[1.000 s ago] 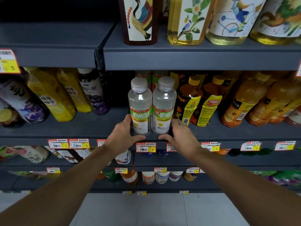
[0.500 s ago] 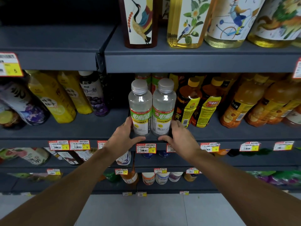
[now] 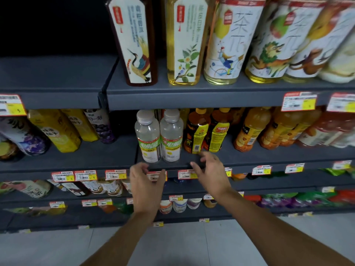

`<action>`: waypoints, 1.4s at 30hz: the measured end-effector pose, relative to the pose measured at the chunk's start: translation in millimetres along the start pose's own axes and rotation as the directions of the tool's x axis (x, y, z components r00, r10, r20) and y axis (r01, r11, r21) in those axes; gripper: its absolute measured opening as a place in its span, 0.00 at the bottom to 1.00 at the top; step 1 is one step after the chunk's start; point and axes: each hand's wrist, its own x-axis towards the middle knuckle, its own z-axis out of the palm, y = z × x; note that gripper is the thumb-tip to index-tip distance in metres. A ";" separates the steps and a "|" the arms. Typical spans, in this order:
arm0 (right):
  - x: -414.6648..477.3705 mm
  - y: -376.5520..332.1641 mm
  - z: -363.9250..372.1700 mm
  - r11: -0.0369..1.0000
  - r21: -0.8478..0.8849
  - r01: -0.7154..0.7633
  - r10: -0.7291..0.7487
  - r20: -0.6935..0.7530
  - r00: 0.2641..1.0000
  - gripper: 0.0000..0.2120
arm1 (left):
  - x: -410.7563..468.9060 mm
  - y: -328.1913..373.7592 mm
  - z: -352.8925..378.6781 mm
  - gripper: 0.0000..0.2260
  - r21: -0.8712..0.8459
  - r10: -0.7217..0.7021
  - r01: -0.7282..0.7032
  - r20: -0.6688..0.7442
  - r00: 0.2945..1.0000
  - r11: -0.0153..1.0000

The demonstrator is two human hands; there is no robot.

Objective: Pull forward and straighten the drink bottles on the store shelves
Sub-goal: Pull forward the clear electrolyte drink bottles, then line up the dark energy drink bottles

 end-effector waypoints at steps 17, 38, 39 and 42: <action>50.0 69.1 -30.9 0.987 0.145 -0.063 0.087 -0.165 0.982 0.31 | -5.1 86.3 141.0 0.33 -0.019 0.015 -0.012 0.151 0.988 1.000; 35.9 82.0 -30.4 0.990 0.137 -0.016 0.040 -0.174 0.984 0.29 | -23.8 84.8 161.0 0.21 -0.043 -0.124 0.124 0.003 0.992 0.991; 32.5 84.0 -33.2 0.990 0.139 -0.016 0.040 -0.168 0.985 0.29 | -28.0 86.3 160.6 0.20 -0.047 -0.131 0.131 0.003 0.991 0.990; 28.5 87.6 -39.4 0.992 0.123 -0.022 0.041 -0.156 0.987 0.28 | -38.7 86.9 157.2 0.18 -0.063 -0.133 0.133 0.002 0.991 0.989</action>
